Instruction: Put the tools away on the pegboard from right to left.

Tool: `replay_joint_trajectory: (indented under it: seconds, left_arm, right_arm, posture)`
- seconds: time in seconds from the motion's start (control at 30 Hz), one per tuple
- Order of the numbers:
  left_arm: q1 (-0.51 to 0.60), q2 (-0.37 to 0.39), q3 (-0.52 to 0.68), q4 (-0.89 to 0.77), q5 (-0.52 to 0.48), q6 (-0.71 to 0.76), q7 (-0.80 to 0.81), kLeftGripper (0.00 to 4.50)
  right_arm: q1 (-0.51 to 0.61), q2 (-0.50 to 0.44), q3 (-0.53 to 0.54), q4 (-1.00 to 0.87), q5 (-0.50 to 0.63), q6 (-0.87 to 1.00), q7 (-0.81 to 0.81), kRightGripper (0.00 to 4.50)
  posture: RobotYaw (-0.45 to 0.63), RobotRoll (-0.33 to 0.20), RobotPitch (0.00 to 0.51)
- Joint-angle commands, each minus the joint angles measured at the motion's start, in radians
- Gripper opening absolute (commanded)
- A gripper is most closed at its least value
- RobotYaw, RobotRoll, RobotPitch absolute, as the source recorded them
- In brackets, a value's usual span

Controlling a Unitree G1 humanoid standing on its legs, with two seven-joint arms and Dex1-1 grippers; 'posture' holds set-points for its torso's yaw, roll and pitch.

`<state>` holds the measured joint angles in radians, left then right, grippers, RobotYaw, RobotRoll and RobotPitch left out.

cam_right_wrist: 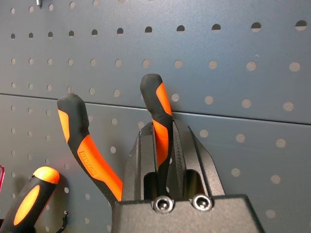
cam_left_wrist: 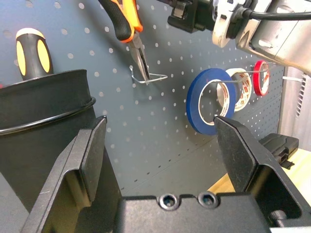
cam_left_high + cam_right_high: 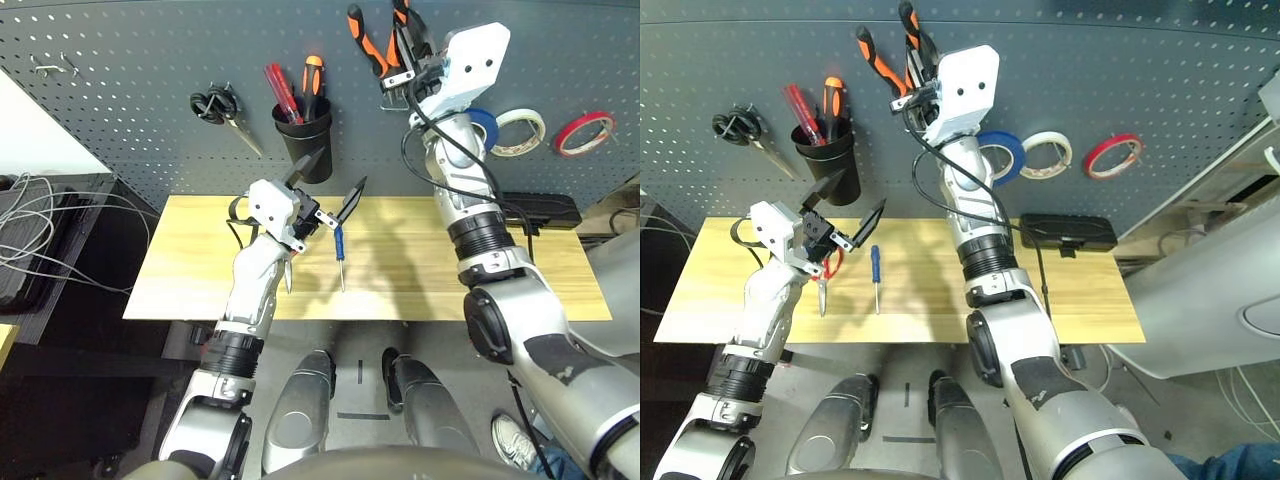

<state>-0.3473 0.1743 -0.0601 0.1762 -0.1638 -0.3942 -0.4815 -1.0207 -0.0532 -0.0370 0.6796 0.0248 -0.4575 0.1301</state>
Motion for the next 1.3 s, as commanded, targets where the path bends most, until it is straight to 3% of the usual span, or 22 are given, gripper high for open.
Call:
replay_joint_trajectory:
  seconds: [0.03,0.57,0.6,0.93,1.3]
  left_arm:
    - [0.017,0.004,-0.001,-0.007,0.007,0.008,-0.002,4.5]
    - [-0.005,0.006,-0.001,0.024,0.004,-0.001,-0.016,4.5]
    - [-0.006,0.007,0.0,0.026,0.003,-0.001,-0.018,4.5]
    - [-0.015,0.015,0.004,0.04,0.003,-0.009,-0.028,4.5]
    - [-0.004,0.015,0.001,0.044,0.005,-0.012,-0.036,4.5]
  right_arm:
    - [0.012,-0.008,-0.006,-0.019,-0.018,-0.011,-0.034,0.26]
    - [0.152,-0.036,-0.002,-0.187,-0.004,0.109,-0.01,0.34]
    - [0.162,-0.041,-0.002,-0.198,-0.004,0.118,-0.008,1.01]
    - [0.206,-0.065,-0.009,-0.292,0.008,0.179,-0.006,4.37]
    - [0.319,-0.078,0.084,-0.658,0.06,0.296,0.144,4.45]
  posture:
    - [0.18,0.0,0.209]
    - [0.16,0.0,0.198]
    - [0.16,0.0,0.197]
    - [0.16,0.0,0.187]
    - [0.14,0.0,0.193]
